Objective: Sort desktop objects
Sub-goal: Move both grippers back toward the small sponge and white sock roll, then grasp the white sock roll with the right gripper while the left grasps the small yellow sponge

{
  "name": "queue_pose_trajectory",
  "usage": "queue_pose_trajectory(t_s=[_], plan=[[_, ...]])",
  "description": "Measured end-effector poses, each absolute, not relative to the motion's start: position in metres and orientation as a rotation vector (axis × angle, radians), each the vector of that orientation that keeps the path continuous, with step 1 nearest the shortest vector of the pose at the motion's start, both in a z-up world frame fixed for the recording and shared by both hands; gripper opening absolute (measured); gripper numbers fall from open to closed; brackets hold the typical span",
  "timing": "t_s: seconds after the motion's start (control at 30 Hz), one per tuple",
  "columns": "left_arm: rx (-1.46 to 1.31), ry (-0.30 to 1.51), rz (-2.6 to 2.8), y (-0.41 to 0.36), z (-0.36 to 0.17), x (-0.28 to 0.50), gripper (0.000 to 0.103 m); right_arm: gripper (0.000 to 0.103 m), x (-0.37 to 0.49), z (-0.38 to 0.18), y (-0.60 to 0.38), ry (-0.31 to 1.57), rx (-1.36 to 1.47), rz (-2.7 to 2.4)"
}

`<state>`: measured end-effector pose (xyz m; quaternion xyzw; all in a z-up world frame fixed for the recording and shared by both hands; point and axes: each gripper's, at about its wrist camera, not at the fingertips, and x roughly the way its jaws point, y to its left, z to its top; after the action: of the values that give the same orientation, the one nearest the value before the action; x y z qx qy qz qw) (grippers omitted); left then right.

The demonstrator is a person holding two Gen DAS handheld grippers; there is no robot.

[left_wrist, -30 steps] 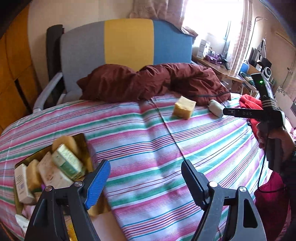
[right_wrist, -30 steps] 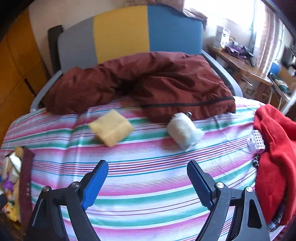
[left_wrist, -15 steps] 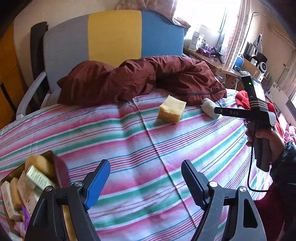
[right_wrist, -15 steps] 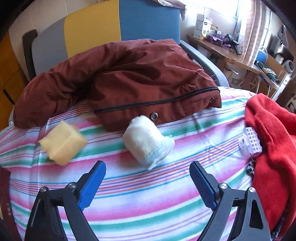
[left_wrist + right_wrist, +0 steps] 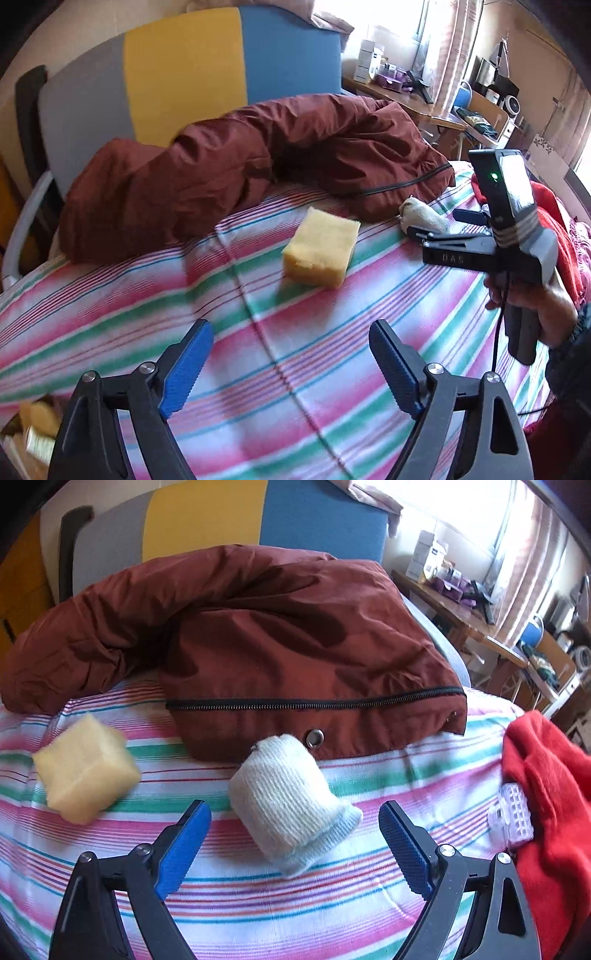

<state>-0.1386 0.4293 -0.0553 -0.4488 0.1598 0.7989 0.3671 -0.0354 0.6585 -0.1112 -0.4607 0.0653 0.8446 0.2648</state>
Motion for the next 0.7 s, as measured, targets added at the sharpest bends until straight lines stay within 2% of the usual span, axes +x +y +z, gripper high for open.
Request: queue_pose_trajectory(t_s=[0.1,0.13,0.17,0.3,0.47,0.7], plan=[[-1.130,0.431,2.035,0.450,-0.061,-0.148,0.090,0.085,-0.037,-0.114,0.661,0.161,-1.240,2.270],[-1.116,0.441,2.041,0.456,-0.062,-0.152,0.091,0.078,-0.037,-0.115,0.663,0.175,-1.250,2.270],[-1.105,0.452,2.044,0.462,-0.063,-0.156,0.092,0.075,-0.037,-0.117,0.664,0.181,-1.260,2.273],[-1.083,0.477,2.017,0.482,-0.068,-0.168,0.101,0.075,-0.038,-0.119,0.664,0.172,-1.275,2.284],[-1.051,0.577,1.979,0.504,-0.081,-0.174,0.102,0.075,-0.037,-0.118,0.665,0.183,-1.272,2.286],[-1.100,0.619,1.948,0.521,-0.102,-0.189,0.102,0.078,-0.038,-0.121,0.661,0.162,-1.272,2.283]])
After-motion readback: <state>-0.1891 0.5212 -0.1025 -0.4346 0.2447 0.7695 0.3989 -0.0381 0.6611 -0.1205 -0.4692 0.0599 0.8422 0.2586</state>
